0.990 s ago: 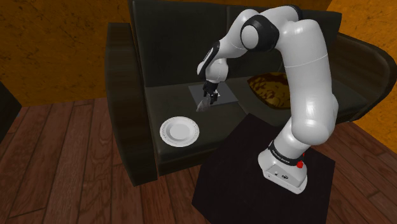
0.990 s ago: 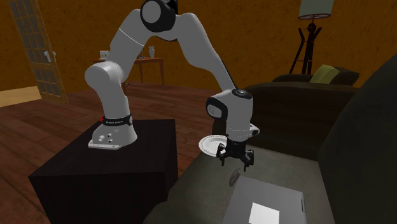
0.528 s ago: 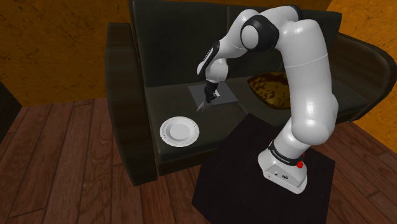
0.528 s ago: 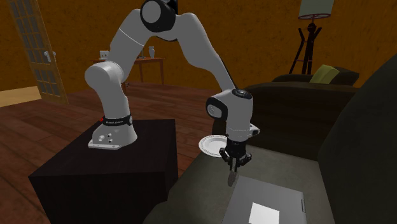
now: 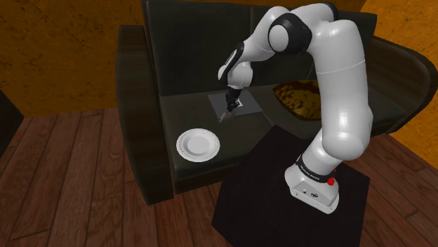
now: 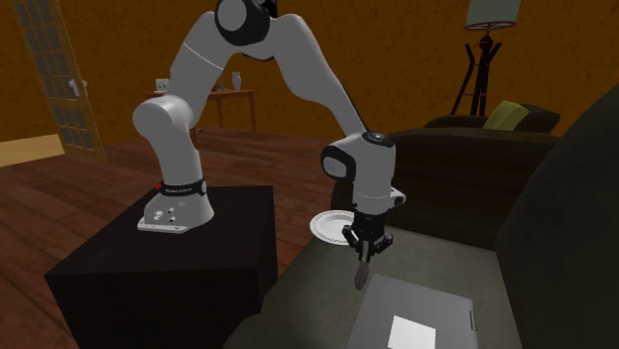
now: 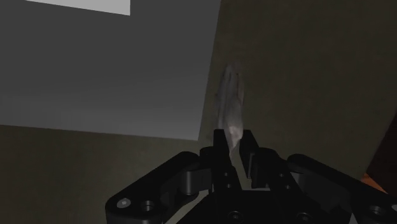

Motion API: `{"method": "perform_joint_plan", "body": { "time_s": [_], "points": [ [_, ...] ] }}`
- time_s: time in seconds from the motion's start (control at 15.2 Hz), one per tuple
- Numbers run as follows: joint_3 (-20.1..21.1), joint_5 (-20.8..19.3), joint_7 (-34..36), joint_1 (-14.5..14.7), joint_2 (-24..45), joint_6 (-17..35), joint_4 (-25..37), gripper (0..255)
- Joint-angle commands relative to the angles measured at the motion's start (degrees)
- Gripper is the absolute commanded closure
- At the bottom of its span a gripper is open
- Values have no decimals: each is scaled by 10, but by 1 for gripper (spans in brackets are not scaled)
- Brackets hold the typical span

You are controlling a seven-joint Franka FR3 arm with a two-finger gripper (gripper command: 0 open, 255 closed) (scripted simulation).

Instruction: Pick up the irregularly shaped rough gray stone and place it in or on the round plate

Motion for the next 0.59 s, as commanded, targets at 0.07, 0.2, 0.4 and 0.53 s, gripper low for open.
{"method": "perform_joint_plan", "body": {
  "time_s": [0.07,0.2,0.4,0.53],
  "points": [
    [-12,-12,9,9,-21,-13,-8,255],
    [-20,-21,16,15,-34,-22,-12,255],
    [-32,-35,27,23,-55,-35,-18,255],
    [-39,-45,34,29,-68,-45,-20,255]
  ]
}}
